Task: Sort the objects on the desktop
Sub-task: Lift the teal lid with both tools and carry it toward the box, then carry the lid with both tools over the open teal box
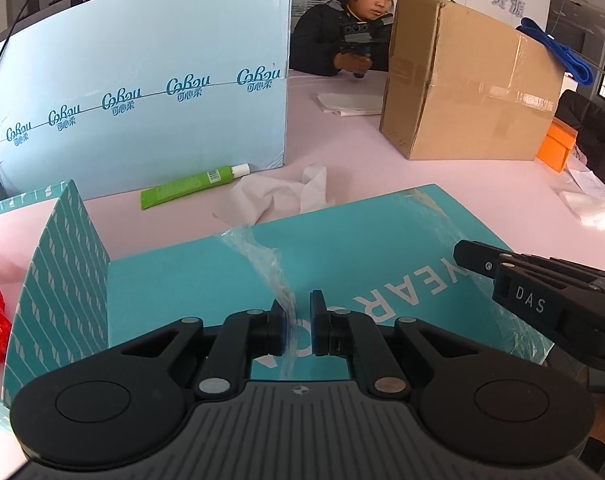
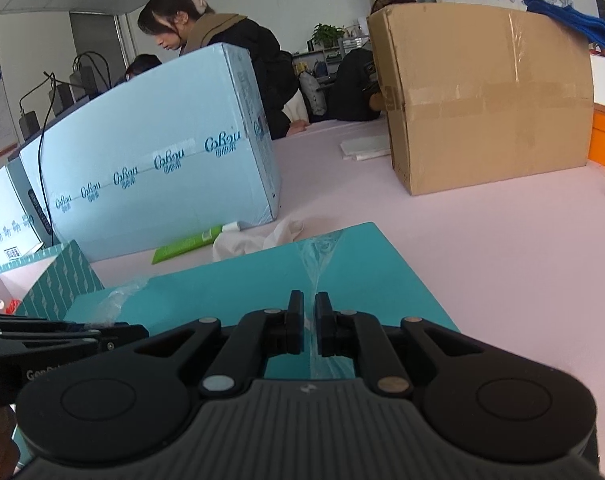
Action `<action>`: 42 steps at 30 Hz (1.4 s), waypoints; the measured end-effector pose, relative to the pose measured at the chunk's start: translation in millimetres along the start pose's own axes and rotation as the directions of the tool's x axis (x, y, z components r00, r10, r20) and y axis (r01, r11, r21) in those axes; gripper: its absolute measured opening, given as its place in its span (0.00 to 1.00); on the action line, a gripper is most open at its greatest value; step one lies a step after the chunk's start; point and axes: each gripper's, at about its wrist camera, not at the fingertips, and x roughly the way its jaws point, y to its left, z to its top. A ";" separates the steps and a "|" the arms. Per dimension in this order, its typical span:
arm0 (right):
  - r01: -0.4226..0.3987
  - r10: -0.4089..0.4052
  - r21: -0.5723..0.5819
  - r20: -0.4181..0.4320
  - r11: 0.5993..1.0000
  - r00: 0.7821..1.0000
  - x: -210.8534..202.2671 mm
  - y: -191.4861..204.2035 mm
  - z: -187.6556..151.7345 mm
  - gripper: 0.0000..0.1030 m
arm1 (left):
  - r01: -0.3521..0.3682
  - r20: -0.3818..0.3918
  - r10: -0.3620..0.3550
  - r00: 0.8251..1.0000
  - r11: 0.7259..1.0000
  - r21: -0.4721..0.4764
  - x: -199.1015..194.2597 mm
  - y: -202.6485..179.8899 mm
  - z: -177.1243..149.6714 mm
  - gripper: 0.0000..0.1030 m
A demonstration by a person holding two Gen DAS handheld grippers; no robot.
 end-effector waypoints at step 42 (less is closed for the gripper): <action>0.084 -0.102 0.124 0.144 0.989 0.984 -41.8 33.9 27.1 0.12 | 0.099 0.051 -0.101 0.994 0.994 0.034 -37.3 18.0 37.9 0.07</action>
